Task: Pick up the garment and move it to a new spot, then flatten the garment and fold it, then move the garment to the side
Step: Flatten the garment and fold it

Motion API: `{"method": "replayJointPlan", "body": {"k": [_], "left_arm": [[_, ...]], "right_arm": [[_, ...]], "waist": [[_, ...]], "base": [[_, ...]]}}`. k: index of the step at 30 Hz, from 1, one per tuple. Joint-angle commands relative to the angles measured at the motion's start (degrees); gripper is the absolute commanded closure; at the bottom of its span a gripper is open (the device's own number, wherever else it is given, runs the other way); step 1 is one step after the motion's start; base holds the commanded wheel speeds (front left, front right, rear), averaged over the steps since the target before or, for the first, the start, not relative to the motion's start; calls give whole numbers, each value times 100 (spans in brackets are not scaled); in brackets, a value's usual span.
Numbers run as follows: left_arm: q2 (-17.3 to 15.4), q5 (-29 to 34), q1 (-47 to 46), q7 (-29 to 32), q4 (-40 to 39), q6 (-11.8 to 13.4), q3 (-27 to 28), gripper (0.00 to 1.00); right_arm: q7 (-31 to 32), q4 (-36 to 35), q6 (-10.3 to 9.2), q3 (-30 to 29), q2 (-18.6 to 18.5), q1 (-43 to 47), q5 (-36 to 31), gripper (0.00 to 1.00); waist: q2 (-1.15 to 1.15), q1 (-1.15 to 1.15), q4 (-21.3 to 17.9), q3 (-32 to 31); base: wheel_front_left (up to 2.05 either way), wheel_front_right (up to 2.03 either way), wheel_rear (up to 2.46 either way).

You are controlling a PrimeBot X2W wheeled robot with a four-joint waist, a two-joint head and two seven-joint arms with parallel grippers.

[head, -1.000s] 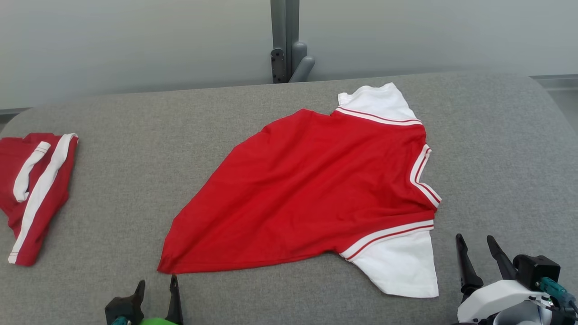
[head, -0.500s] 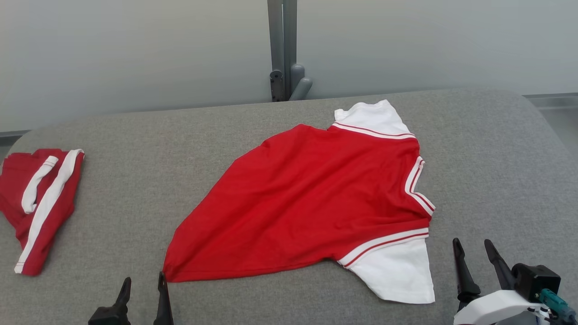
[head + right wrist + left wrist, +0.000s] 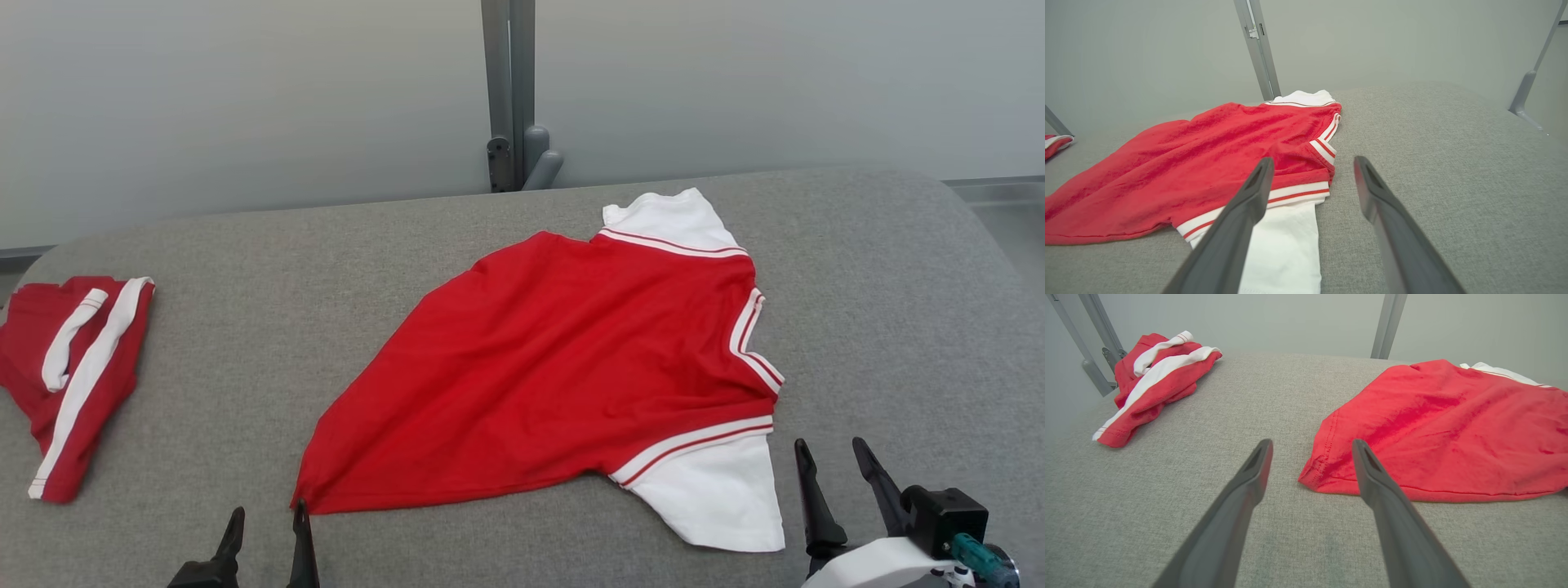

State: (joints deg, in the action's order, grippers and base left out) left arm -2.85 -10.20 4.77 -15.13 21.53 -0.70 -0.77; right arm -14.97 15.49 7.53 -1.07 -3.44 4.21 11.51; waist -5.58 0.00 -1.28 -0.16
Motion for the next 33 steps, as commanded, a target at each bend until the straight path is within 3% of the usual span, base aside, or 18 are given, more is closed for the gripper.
{"method": "replayJointPlan", "body": {"k": [1,16,33], "left_arm": [[-9,-8,60,-2,-13,-6,-12,0],[-10,-133,-136,-2,48,-120,-202,0],[-13,-310,-463,-1,341,-89,-627,0]], "right_arm": [[-9,-64,-8,54,3,77,-70,0],[-9,-12,-8,295,-74,93,-113,0],[-8,1534,-8,539,-190,-253,197,0]], "waist": [[0,0,8,0],[0,0,105,156],[0,0,169,814]], "base": [[0,0,0],[0,0,0],[0,0,0]]}}
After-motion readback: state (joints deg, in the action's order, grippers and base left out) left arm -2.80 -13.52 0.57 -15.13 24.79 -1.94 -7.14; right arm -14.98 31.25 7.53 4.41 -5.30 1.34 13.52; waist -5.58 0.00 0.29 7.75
